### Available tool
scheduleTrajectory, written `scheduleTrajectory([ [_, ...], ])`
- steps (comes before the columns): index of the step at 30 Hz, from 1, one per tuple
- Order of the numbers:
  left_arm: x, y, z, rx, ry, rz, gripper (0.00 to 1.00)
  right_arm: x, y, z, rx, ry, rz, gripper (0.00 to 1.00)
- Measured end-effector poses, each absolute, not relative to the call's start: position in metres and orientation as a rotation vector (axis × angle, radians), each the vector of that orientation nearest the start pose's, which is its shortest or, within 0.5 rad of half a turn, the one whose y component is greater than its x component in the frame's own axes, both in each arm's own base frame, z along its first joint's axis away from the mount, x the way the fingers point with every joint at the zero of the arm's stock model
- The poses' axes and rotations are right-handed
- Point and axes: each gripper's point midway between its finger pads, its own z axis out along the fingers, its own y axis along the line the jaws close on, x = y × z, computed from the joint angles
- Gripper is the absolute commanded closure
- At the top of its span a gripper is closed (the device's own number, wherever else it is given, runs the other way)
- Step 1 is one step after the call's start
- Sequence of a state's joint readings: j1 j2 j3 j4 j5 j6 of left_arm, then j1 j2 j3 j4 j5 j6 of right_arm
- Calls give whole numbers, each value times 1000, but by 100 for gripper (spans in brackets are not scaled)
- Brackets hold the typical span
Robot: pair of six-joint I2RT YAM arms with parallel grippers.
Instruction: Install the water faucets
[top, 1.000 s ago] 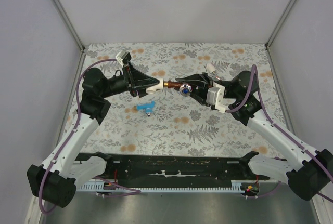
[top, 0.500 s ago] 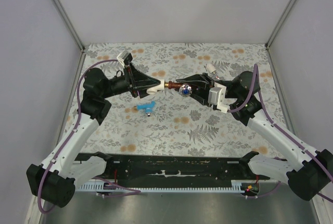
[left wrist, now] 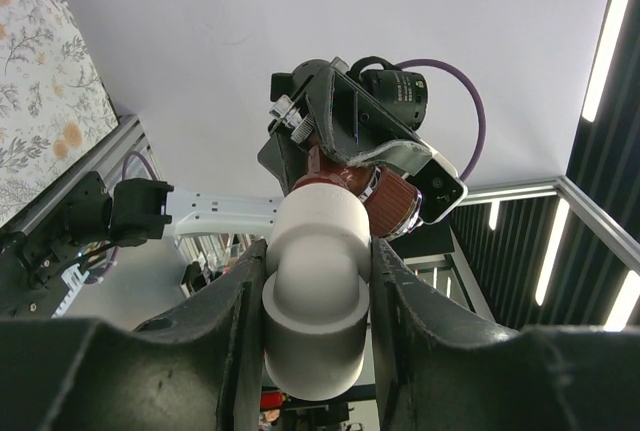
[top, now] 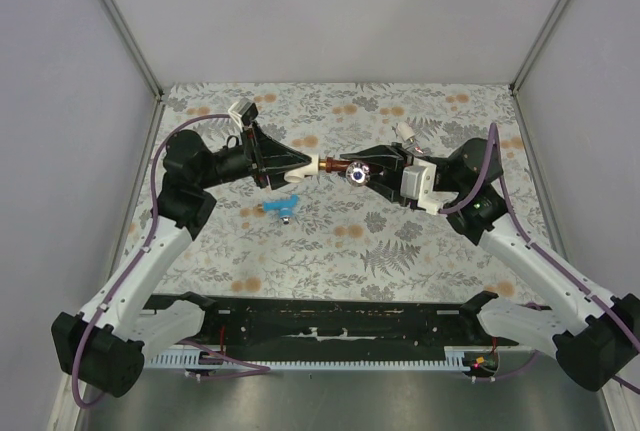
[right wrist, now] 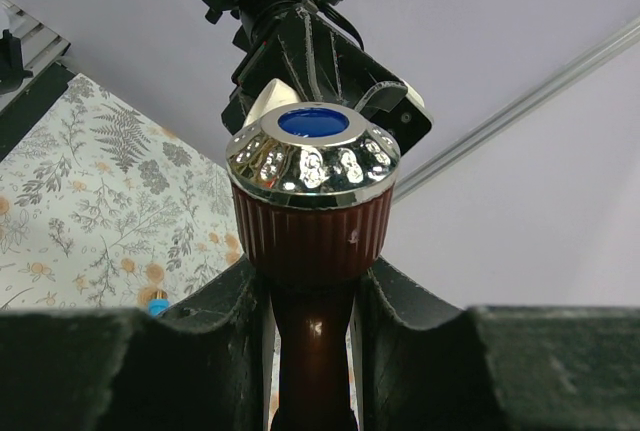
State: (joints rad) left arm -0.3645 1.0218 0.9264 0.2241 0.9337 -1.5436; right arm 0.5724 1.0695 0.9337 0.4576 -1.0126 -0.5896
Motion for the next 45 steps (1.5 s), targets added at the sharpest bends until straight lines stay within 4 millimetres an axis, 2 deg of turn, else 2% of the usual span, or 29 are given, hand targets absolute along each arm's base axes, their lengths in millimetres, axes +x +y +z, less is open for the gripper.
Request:
scheduleTrajectory([
  [5, 197, -256, 393, -114, 1948, -2078, 92, 202, 294, 400, -1333, 478, 628, 100],
  [10, 197, -256, 393, -116, 1947, -2077, 98, 202, 294, 400, -1321, 487, 640, 100],
  [28, 200, -254, 388, -63, 1949, -1980, 98, 206, 298, 393, -1318, 534, 693, 100],
  [37, 198, -252, 407, 18, 1805, -2010, 98, 205, 300, 410, -1248, 503, 754, 100],
  [45, 193, -252, 413, 46, 1768, -2067, 98, 202, 300, 413, -1249, 476, 755, 100],
])
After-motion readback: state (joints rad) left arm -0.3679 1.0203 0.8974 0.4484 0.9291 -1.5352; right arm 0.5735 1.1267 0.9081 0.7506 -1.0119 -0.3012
